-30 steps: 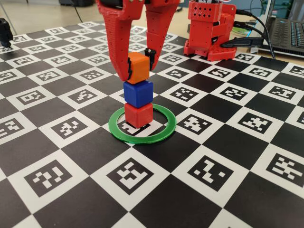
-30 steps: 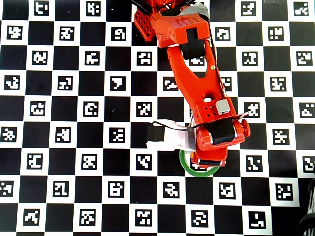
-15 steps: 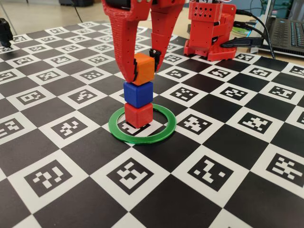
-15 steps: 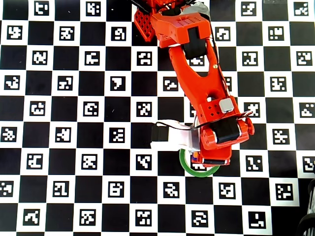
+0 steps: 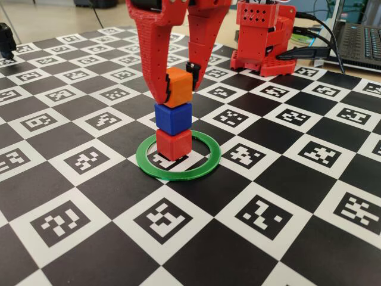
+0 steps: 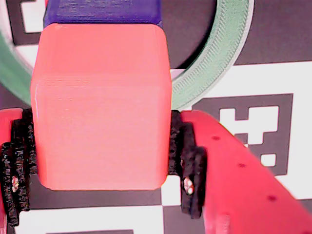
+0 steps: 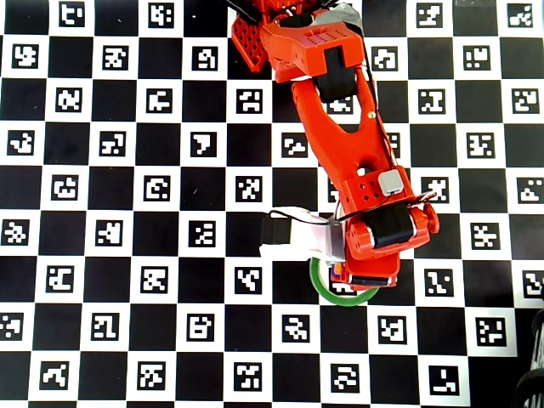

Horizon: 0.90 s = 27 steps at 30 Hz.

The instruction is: Grab the red cube then put it in the green circle then put the blue cube on top and finally the orange cube on top

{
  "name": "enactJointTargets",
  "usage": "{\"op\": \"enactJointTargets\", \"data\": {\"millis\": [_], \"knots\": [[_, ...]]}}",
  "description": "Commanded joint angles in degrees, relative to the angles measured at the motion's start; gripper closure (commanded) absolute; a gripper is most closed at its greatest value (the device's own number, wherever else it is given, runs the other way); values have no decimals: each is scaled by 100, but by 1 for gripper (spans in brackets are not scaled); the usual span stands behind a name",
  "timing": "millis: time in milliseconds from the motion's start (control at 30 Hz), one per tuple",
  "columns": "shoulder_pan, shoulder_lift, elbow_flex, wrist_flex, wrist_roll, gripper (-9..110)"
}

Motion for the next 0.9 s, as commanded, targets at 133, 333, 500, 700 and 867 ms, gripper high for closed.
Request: {"op": "enactJointTargets", "data": {"millis": [133,333,500,700,867], "knots": [[-70,220,-149,-97,9,86],[-44,299,-149,-62,44,72],[9,554,-220,123,79,66],[62,1767,0,571,-88,59],[88,3428,1415,413,-765,58]]}}
